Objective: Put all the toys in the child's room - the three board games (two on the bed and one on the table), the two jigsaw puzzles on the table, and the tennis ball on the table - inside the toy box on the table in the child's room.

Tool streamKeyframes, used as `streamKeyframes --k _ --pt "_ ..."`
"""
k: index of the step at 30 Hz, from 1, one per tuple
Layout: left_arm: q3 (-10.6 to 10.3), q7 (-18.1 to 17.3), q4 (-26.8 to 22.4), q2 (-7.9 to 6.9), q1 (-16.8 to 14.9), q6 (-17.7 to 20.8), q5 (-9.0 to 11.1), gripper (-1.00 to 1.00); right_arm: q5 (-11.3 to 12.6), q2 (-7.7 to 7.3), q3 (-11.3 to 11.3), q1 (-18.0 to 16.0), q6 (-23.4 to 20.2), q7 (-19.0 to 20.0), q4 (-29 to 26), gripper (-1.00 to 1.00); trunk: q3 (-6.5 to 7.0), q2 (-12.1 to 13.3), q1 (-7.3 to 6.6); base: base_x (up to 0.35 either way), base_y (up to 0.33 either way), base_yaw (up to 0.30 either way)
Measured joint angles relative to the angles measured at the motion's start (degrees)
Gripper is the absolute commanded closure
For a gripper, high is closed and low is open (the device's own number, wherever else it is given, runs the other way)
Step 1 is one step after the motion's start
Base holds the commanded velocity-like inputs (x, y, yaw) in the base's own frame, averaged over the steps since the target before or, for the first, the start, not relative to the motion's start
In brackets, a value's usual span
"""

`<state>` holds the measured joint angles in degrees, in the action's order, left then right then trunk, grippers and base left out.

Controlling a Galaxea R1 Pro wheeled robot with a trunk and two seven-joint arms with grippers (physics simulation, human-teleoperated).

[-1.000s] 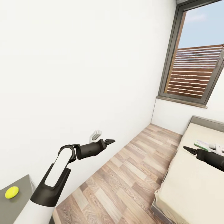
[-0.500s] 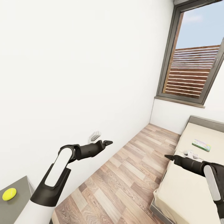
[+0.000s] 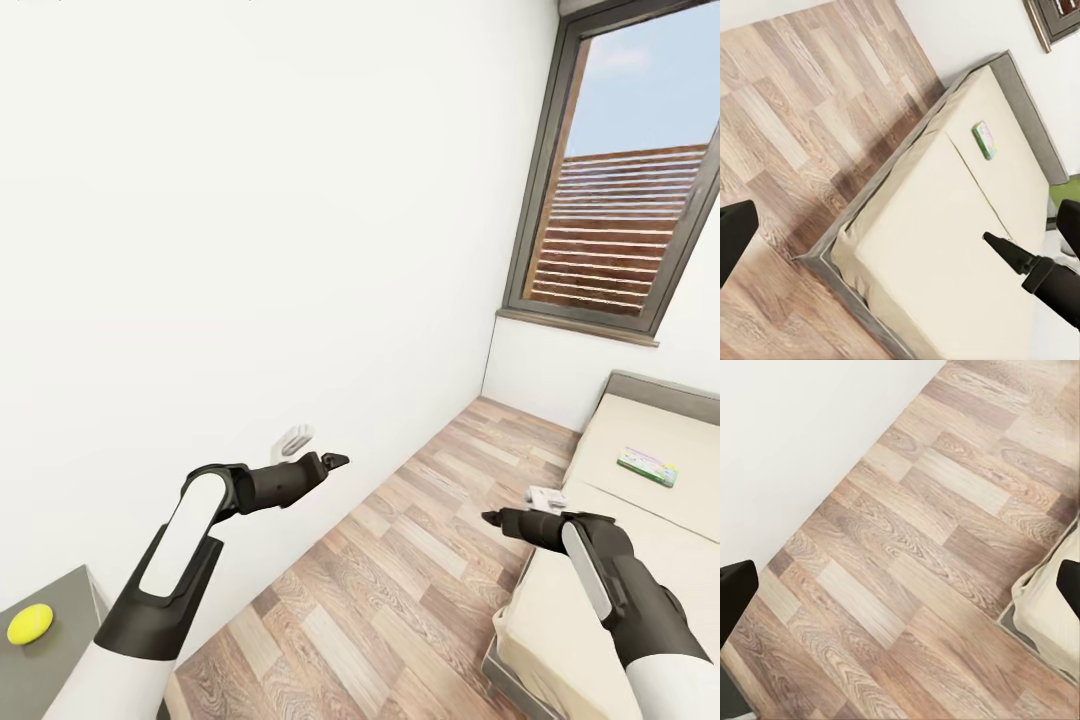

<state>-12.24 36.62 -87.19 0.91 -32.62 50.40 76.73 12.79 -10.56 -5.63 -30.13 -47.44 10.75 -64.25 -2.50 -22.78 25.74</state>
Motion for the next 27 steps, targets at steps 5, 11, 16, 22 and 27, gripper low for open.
streamKeyframes --k 5,11,16,22,27 --pt "0.31 0.72 0.02 0.05 0.00 0.00 -0.01 -1.00 -0.18 0.27 0.97 -0.26 0.98 -0.82 -0.48 -1.00 -0.27 0.00 0.00 0.000 0.000 -0.011" --pt "0.46 1.15 0.09 0.12 -0.01 -0.05 -0.03 -1.00 -0.20 0.39 1.54 -0.34 0.68 -1.29 -0.95 -1.00 -0.71 0.00 0.00 0.000 0.000 -0.056" --pt "0.50 1.30 0.12 0.17 -0.01 -0.07 -0.04 -1.00 -0.12 0.36 1.74 -0.40 -0.40 -1.45 -1.16 -1.00 -1.11 0.00 0.00 0.000 0.000 -0.109" --pt "0.52 1.37 0.16 0.19 -0.01 -0.08 -0.04 -1.00 -0.06 0.31 1.82 -0.45 -1.14 -1.54 -1.58 -1.00 -1.59 0.00 0.00 0.000 0.000 -0.153" --pt "0.53 1.42 0.20 0.21 -0.01 -0.08 -0.04 -1.00 -0.03 0.34 1.31 -0.41 -1.66 -1.60 -2.50 -1.00 -1.94 0.00 0.00 0.000 0.000 -0.193"
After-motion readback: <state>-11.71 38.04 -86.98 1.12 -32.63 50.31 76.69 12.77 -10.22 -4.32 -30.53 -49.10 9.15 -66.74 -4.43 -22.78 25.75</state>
